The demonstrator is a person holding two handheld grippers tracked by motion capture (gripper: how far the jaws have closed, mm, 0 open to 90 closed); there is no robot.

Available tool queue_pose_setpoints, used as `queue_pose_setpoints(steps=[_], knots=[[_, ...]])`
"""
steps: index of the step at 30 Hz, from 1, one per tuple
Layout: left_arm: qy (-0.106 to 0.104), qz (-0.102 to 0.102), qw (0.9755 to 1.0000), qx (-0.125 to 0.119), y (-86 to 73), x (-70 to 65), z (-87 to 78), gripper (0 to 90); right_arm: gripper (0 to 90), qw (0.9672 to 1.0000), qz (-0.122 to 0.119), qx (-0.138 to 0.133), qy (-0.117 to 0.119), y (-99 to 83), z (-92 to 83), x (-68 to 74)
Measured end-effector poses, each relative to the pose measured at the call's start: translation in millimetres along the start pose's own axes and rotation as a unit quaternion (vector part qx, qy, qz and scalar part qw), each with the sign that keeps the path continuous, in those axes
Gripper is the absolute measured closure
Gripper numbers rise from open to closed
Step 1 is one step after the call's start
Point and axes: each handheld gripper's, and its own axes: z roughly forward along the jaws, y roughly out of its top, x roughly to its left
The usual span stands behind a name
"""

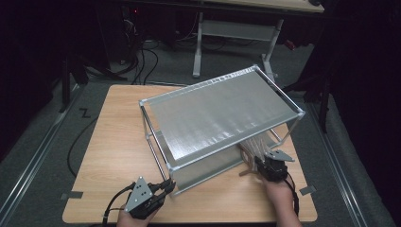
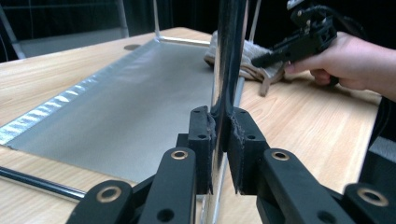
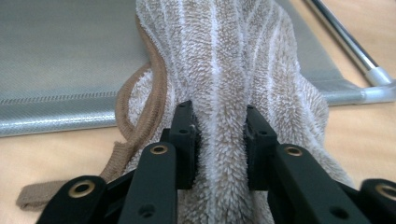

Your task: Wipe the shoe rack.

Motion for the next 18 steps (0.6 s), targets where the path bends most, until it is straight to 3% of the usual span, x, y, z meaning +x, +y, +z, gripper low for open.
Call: queue_pose_setpoints(steps=[4, 5, 6, 7, 9, 12, 15, 18], knots=[[0.004, 0.012, 0.9999, 0.003, 1.9, 6.9, 1.0, 80.1, 74.5, 0.9997, 0.004, -0.024, 0.007, 2.3, -6.8, 5.0], [0.003, 0.013, 0.9999, -0.008, -0.4, 8.5, 1.0, 80.1, 74.9, 0.9986, -0.003, -0.050, 0.016, 0.8, -22.2, 10.5], [0.003, 0.013, 0.9999, -0.008, -0.4, 8.5, 1.0, 80.0, 74.9, 0.9986, -0.003, -0.050, 0.016, 0.8, -22.2, 10.5], [0.008, 0.012, 0.9996, -0.023, -5.1, 6.9, 0.8, 79.9, 75.2, 0.9967, -0.008, -0.077, 0.024, -2.3, -37.4, 14.5], [0.007, 0.002, 0.9994, -0.033, -7.5, 5.2, -0.1, 78.6, 75.3, 0.9947, -0.005, -0.098, 0.030, -5.2, -52.2, 17.0], [0.003, 0.011, 0.9995, -0.030, -7.6, 3.0, 0.4, 70.4, 75.2, 0.9920, -0.009, -0.124, 0.025, -6.3, -70.4, 19.6], [0.005, 0.018, 0.9995, -0.026, -9.3, 2.4, 2.4, 68.5, 75.1, 0.9882, 0.000, -0.152, 0.021, -9.9, -93.5, 22.5], [0.001, 0.019, 0.9995, -0.025, -10.6, 3.7, 4.1, 65.9, 75.2, 0.9869, 0.001, -0.160, 0.019, -16.6, -105.8, 25.4]])
